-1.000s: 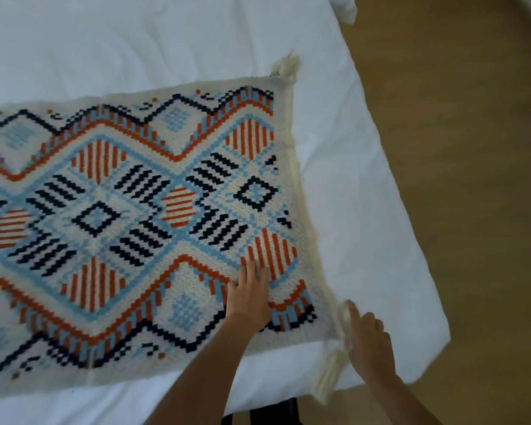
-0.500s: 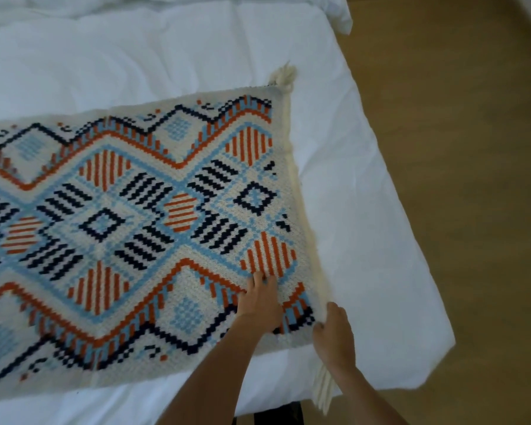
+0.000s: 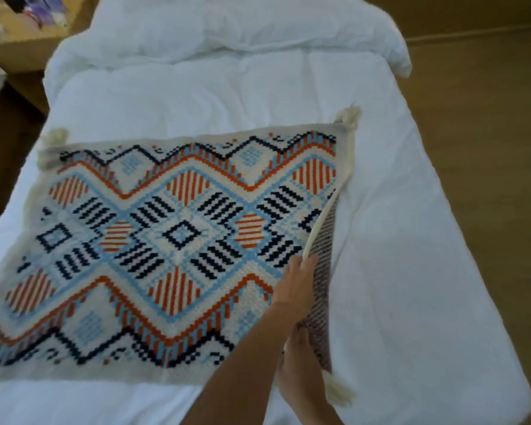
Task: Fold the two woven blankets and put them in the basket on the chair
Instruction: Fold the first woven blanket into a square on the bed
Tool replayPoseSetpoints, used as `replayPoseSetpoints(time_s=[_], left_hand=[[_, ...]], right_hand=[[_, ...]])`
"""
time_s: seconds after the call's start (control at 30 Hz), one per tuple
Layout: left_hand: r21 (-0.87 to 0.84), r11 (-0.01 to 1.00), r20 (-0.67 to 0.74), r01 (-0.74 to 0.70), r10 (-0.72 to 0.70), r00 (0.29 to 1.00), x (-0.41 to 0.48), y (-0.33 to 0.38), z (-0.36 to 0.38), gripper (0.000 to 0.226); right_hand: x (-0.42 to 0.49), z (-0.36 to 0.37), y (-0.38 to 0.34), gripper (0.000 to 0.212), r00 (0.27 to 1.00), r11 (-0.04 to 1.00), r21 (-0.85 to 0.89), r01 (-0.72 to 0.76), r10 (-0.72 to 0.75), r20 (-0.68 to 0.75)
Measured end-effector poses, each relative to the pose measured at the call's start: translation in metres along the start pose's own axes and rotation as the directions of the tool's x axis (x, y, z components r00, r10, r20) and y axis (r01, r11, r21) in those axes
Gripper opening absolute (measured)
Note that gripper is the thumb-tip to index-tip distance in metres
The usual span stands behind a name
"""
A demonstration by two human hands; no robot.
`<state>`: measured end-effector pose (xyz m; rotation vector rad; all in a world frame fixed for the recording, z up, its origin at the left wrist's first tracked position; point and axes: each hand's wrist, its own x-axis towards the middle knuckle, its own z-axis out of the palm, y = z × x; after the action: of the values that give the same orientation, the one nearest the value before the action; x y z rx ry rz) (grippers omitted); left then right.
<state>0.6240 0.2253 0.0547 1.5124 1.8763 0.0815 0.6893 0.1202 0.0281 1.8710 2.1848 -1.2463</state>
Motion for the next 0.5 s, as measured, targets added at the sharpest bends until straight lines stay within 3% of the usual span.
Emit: replayPoseSetpoints(time_s=[0.23, 0.5], left_hand=[[-0.003, 0.997, 0.003, 0.079, -0.079, 0.997, -0.005, -0.100, -0.049, 0.030], [-0.106, 0.989, 0.034, 0.101, -0.098, 0.995, -0.028, -0.205, -0.088, 0.023]], right_hand=[[-0.002, 0.051, -0.090, 0.058, 0.996, 0.998, 0.048, 0.045, -0.049, 0.079], [-0.012, 0.102, -0.170, 0.044, 0.989, 0.999, 0.021, -0.037, 0.033, 0.147]])
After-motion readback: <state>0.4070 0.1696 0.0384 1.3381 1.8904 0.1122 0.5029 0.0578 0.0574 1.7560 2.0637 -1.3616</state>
